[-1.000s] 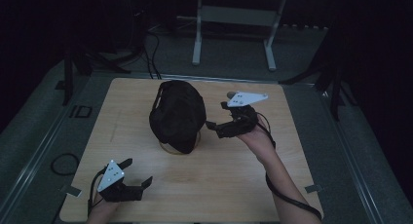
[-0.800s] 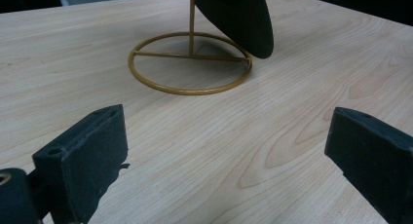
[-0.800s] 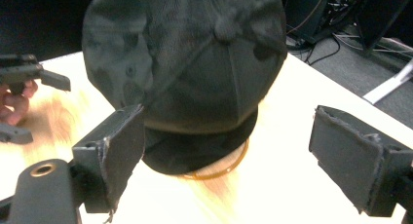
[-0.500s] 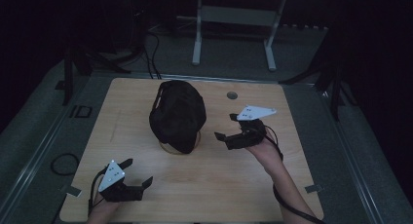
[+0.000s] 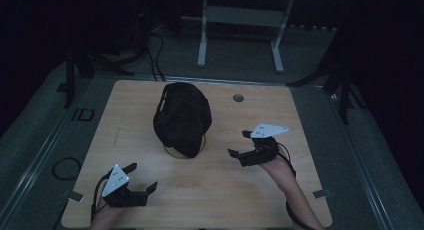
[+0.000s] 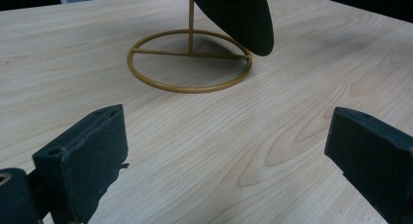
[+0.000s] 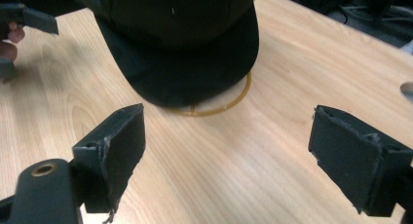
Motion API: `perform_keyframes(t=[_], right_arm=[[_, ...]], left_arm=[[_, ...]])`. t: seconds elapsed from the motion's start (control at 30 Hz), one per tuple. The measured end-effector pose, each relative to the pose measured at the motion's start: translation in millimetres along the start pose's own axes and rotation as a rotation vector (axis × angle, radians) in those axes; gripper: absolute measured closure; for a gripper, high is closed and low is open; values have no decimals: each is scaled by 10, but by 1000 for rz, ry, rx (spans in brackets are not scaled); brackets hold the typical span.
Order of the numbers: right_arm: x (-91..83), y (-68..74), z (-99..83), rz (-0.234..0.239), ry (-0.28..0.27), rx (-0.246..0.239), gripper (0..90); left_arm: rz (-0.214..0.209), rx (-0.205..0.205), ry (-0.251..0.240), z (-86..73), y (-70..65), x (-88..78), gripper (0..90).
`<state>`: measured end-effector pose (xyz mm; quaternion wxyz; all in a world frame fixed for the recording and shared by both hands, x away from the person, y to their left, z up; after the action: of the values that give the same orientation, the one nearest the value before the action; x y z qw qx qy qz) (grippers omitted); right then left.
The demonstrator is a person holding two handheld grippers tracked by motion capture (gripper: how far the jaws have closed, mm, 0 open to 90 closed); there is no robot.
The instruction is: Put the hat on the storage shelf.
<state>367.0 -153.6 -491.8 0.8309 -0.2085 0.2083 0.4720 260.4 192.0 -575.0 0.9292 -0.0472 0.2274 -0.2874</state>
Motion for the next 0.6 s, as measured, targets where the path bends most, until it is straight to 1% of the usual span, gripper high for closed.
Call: perform_keyframes(t=[0.17,0.3,0.4,0.43,0.6], right_arm=[[15,22,-160,8,4,17,133],[31,47,-277,15,-5,35,133],[42,58,-328,21,-6,41,133],[51,76,-387,27,-6,44,133],[75,131,-511,45,15,49,133]], left_arm=[[0,-1,1,-3,0,2,26],[1,-2,2,-6,2,3,26],[-1,-3,4,-6,2,4,26],[-2,-3,3,-7,0,4,26],[-1,-3,3,-9,0,9,26]])
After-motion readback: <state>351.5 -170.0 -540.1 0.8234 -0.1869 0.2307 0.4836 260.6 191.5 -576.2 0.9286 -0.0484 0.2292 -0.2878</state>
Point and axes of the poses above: each handheld gripper's, and its own axes: x roughly forward along the jaws, z roughly out of its top, y roughly to its left, the point moved 6 cm from there along x, roughly forward along the jaws, and after that the axes turned 11 degrees about -x, right-handed, at the moved point
